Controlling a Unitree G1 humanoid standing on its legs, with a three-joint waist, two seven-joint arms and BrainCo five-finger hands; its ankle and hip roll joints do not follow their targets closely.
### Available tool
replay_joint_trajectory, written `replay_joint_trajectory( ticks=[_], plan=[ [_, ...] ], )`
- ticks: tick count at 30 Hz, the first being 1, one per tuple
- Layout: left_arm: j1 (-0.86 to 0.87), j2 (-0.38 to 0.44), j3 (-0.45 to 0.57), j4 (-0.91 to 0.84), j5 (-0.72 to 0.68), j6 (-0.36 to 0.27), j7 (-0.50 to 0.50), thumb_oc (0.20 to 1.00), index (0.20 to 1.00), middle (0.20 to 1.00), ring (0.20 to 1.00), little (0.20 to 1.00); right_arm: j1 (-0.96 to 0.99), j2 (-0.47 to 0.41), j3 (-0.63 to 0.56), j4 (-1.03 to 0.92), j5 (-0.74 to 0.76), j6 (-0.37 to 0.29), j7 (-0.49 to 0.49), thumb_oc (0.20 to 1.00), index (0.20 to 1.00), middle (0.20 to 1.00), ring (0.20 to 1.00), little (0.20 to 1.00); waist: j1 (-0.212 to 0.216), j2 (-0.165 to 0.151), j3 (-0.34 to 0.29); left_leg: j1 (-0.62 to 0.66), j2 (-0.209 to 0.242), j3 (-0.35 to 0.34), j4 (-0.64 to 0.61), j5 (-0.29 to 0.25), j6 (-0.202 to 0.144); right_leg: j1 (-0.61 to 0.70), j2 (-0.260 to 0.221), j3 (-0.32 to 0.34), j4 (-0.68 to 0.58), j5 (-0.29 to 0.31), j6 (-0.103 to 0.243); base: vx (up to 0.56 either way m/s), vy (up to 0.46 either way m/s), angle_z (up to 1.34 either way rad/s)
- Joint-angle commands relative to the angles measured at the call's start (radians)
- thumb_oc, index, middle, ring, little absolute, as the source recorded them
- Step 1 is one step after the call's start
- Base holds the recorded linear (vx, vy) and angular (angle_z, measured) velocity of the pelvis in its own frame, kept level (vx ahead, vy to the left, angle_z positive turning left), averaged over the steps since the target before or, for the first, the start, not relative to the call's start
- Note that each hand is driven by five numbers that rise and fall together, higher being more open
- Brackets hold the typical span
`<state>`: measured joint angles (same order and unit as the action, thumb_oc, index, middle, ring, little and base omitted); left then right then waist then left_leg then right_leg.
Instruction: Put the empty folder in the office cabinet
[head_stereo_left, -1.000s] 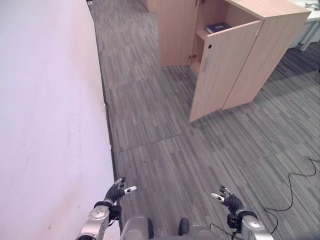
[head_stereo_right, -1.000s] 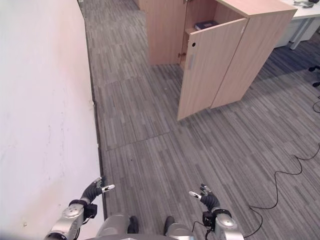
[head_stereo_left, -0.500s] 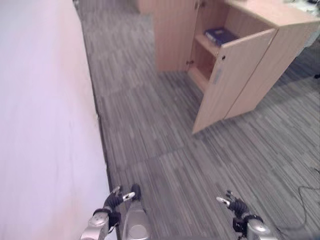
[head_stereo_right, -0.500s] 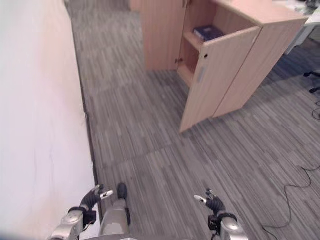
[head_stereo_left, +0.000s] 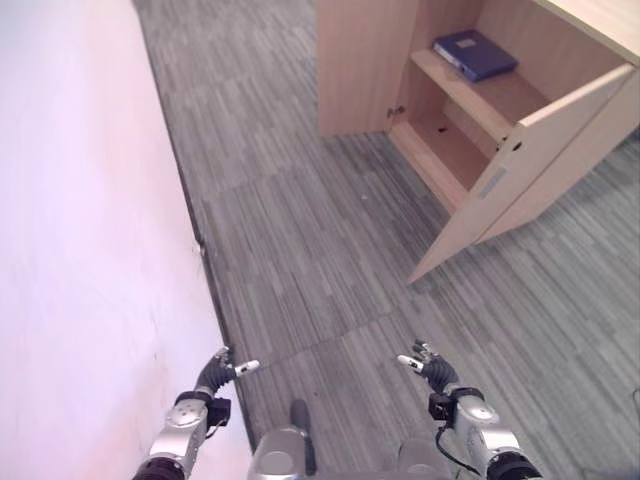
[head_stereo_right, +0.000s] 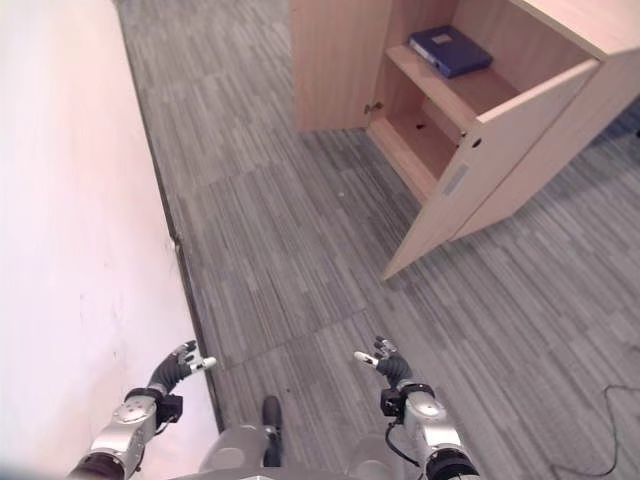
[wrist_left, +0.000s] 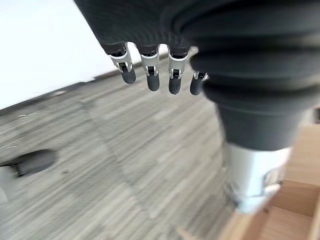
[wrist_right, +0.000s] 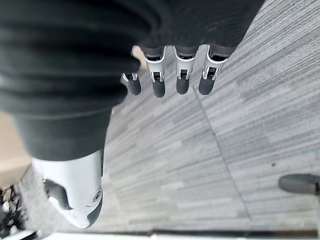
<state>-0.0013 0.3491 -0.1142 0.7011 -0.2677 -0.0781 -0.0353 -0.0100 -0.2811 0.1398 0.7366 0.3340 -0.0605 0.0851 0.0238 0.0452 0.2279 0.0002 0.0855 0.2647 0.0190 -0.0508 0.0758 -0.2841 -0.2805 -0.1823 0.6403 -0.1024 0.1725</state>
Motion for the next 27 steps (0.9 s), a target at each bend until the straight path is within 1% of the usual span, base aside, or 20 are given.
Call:
replay_joint_trajectory(
  ticks=[1, 3, 4, 7, 9, 10, 11, 12, 13, 14, 15, 16, 17, 19, 21, 22, 23, 24, 26, 27],
  plan=[
    [-0.002, 0.028, 0.009, -0.03, -0.004, -0.026, 0.0, 1.0, 1.0, 1.0, 1.0, 1.0, 0.009, -0.045, -0.042, -0.035, 0.02, -0.029, -0.019, 1.0, 1.0, 1.0, 1.0, 1.0, -0.028, -0.008, 0.009, 0.038, 0.051, -0.027, -0.035, 0.07, -0.143, 0.119, 0.059, -0.104, -0.336, 0.089, 0.003, 0.44, -0.159, -0.51],
    [-0.005, 0.029, 0.021, -0.017, 0.025, -0.022, 0.005, 1.0, 1.0, 1.0, 1.0, 1.0, 0.016, -0.044, -0.048, -0.007, 0.022, -0.022, -0.022, 1.0, 1.0, 1.0, 1.0, 1.0, -0.045, -0.019, 0.004, 0.095, 0.054, -0.002, -0.062, 0.044, -0.169, 0.124, 0.054, -0.157, -0.505, 0.135, 0.017, 0.35, -0.136, 0.11],
    [-0.004, 0.028, 0.019, -0.02, 0.032, -0.028, -0.003, 1.0, 1.0, 1.0, 1.0, 1.0, 0.024, -0.044, -0.051, -0.008, 0.022, -0.02, -0.019, 1.0, 1.0, 1.0, 1.0, 1.0, -0.049, -0.024, -0.002, 0.106, 0.052, -0.002, -0.055, 0.032, -0.176, 0.145, 0.058, -0.164, -0.539, 0.143, 0.016, 0.38, -0.171, 0.39],
    [-0.001, 0.004, 0.023, -0.015, 0.005, -0.034, -0.002, 1.0, 1.0, 1.0, 1.0, 1.0, 0.061, -0.054, -0.059, -0.005, 0.04, -0.021, -0.015, 1.0, 1.0, 1.0, 1.0, 1.0, -0.067, -0.031, -0.011, 0.126, 0.074, -0.016, 0.041, -0.015, -0.196, 0.189, 0.098, -0.095, -0.548, 0.141, -0.027, 0.33, -0.177, 0.2],
    [0.001, -0.009, 0.028, -0.018, -0.013, -0.033, -0.007, 1.0, 1.0, 1.0, 1.0, 1.0, 0.074, -0.069, -0.068, 0.005, 0.046, -0.023, -0.014, 1.0, 1.0, 1.0, 1.0, 1.0, -0.08, -0.028, -0.014, 0.108, 0.118, -0.023, 0.183, 0.035, -0.221, 0.23, 0.136, -0.093, -0.572, 0.125, -0.067, 0.26, -0.229, -0.09],
    [0.005, -0.014, 0.02, -0.033, -0.024, -0.03, -0.01, 1.0, 1.0, 1.0, 1.0, 1.0, 0.089, -0.077, -0.076, 0.0, 0.045, -0.018, -0.015, 1.0, 1.0, 1.0, 1.0, 1.0, -0.078, -0.027, -0.003, 0.077, 0.139, -0.036, 0.28, 0.076, -0.229, 0.26, 0.149, -0.091, -0.575, 0.105, -0.091, 0.22, -0.278, -0.22],
    [-0.001, -0.019, 0.013, -0.036, -0.035, -0.026, -0.011, 1.0, 1.0, 1.0, 1.0, 1.0, 0.087, -0.088, -0.081, 0.002, 0.049, -0.019, -0.021, 1.0, 1.0, 1.0, 1.0, 1.0, -0.073, -0.034, 0.012, 0.024, 0.137, -0.076, 0.405, 0.144, -0.245, 0.28, 0.159, -0.09, -0.583, 0.1, -0.11, 0.19, -0.234, -0.19],
    [0.004, -0.024, 0.013, -0.05, -0.045, -0.025, -0.007, 1.0, 1.0, 1.0, 1.0, 1.0, 0.075, -0.103, -0.084, 0.009, 0.05, -0.015, -0.024, 1.0, 1.0, 1.0, 1.0, 1.0, -0.067, -0.048, 0.027, -0.042, 0.106, -0.132, 0.53, 0.185, -0.248, 0.293, 0.163, -0.076, -0.582, 0.092, -0.13, 0.19, -0.186, -0.12],
    [0.017, -0.028, 0.018, -0.069, -0.055, -0.025, -0.008, 1.0, 1.0, 1.0, 1.0, 1.0, 0.061, -0.12, -0.079, 0.002, 0.044, -0.008, -0.019, 1.0, 1.0, 1.0, 1.0, 1.0, -0.064, -0.073, 0.035, -0.079, 0.046, -0.191, 0.68, 0.161, -0.237, 0.285, 0.15, -0.046, -0.57, 0.087, -0.142, 0.14, -0.205, -0.65],
    [0.029, -0.039, 0.029, -0.073, -0.064, -0.033, -0.004, 1.0, 1.0, 1.0, 1.0, 1.0, 0.057, -0.139, -0.072, -0.024, 0.032, -0.005, -0.015, 1.0, 1.0, 1.0, 1.0, 1.0, -0.046, -0.131, 0.055, -0.184, -0.076, -0.203, 1.051, 0.066, -0.231, 0.293, 0.105, -0.008, -0.56, 0.09, -0.151, 0.06, -0.142, -1.28],
    [0.029, -0.038, 0.029, -0.073, -0.064, -0.033, -0.004, 1.0, 1.0, 1.0, 1.0, 1.0, 0.056, -0.139, -0.073, -0.024, 0.032, -0.005, -0.015, 1.0, 1.0, 1.0, 1.0, 1.0, -0.048, -0.133, 0.051, -0.192, -0.078, -0.203, 1.053, 0.069, -0.229, 0.287, 0.102, -0.009, -0.559, 0.092, -0.15, 0.0, -0.186, -1.52],
    [0.038, -0.038, 0.04, -0.075, -0.059, -0.035, 0.0, 1.0, 1.0, 1.0, 1.0, 1.0, 0.051, -0.14, -0.075, -0.033, 0.025, 0.0, -0.015, 1.0, 1.0, 1.0, 1.0, 1.0, -0.035, -0.155, 0.063, -0.244, -0.12, -0.179, 1.249, 0.018, -0.236, 0.294, 0.091, 0.011, -0.549, 0.101, -0.149, 0.0, -0.098, -1.34],
    [0.049, -0.038, 0.05, -0.079, -0.055, -0.035, 0.002, 1.0, 1.0, 1.0, 1.0, 1.0, 0.052, -0.141, -0.08, -0.041, 0.016, 0.009, -0.011, 1.0, 1.0, 1.0, 1.0, 1.0, -0.025, -0.165, 0.067, -0.281, -0.139, -0.159, 1.382, -0.015, -0.238, 0.299, 0.09, 0.025, -0.547, 0.106, -0.147, 0.02, -0.114, -0.87],
    [0.062, -0.037, 0.061, -0.084, -0.056, -0.037, 0.003, 1.0, 1.0, 1.0, 1.0, 1.0, 0.05, -0.141, -0.084, -0.039, 0.015, 0.013, -0.009, 1.0, 1.0, 1.0, 1.0, 1.0, -0.011, -0.179, 0.063, -0.331, -0.184, -0.108, 1.486, -0.01, -0.251, 0.307, 0.086, 0.044, -0.545, 0.107, -0.15, 0.06, -0.035, -0.81],
    [0.065, -0.038, 0.061, -0.085, -0.058, -0.037, 0.001, 1.0, 1.0, 1.0, 1.0, 1.0, 0.05, -0.14, -0.087, -0.033, 0.017, 0.013, -0.01, 1.0, 1.0, 1.0, 1.0, 1.0, -0.003, -0.172, 0.059, -0.349, -0.177, -0.09, 1.479, -0.001, -0.257, 0.316, 0.094, 0.056, -0.545, 0.098, -0.152, 0.16, 0.036, -1.24],
    [0.068, -0.041, 0.053, -0.083, -0.058, -0.039, -0.003, 1.0, 1.0, 1.0, 1.0, 1.0, 0.06, -0.14, -0.09, -0.018, 0.021, 0.012, -0.011, 1.0, 1.0, 1.0, 1.0, 1.0, 0.013, -0.134, 0.061, -0.403, -0.139, -0.078, 1.388, 0.002, -0.26, 0.349, 0.124, 0.088, -0.551, 0.077, -0.155, 0.28, 0.132, -0.99],
    [0.066, -0.044, 0.05, -0.082, -0.058, -0.04, -0.005, 1.0, 1.0, 1.0, 1.0, 1.0, 0.069, -0.14, -0.096, -0.011, 0.024, 0.011, -0.011, 1.0, 1.0, 1.0, 1.0, 1.0, 0.015, -0.121, 0.062, -0.429, -0.128, -0.082, 1.31, 0.01, -0.257, 0.364, 0.128, 0.105, -0.557, 0.072, -0.151, 0.28, 0.192, -0.59],
    [0.06, -0.049, 0.043, -0.078, -0.057, -0.041, -0.007, 1.0, 1.0, 1.0, 1.0, 1.0, 0.082, -0.141, -0.106, -0.011, 0.028, 0.009, -0.011, 1.0, 1.0, 1.0, 1.0, 1.0, 0.012, -0.112, 0.06, -0.436, -0.111, -0.089, 1.191, 0.02, -0.245, 0.382, 0.121, 0.12, -0.571, 0.069, -0.144, 0.23, 0.192, -0.23],
    [0.049, -0.053, 0.031, -0.073, -0.047, -0.044, -0.011, 1.0, 1.0, 1.0, 1.0, 1.0, 0.103, -0.136, -0.122, -0.002, 0.034, 0.001, -0.01, 1.0, 1.0, 1.0, 1.0, 1.0, -0.004, -0.065, 0.039, -0.355, -0.04, -0.102, 0.804, 0.08, -0.226, 0.398, 0.141, 0.126, -0.581, 0.047, -0.129, 0.24, 0.247, -0.22],
    [0.042, -0.054, 0.024, -0.068, -0.042, -0.043, -0.011, 1.0, 1.0, 1.0, 1.0, 1.0, 0.114, -0.134, -0.133, 0.006, 0.043, -0.001, -0.011, 1.0, 1.0, 1.0, 1.0, 1.0, -0.021, -0.04, 0.024, -0.295, 0.019, -0.087, 0.593, 0.11, -0.217, 0.409, 0.148, 0.114, -0.588, 0.031, -0.117, 0.25, 0.304, -0.08]
  ],
)
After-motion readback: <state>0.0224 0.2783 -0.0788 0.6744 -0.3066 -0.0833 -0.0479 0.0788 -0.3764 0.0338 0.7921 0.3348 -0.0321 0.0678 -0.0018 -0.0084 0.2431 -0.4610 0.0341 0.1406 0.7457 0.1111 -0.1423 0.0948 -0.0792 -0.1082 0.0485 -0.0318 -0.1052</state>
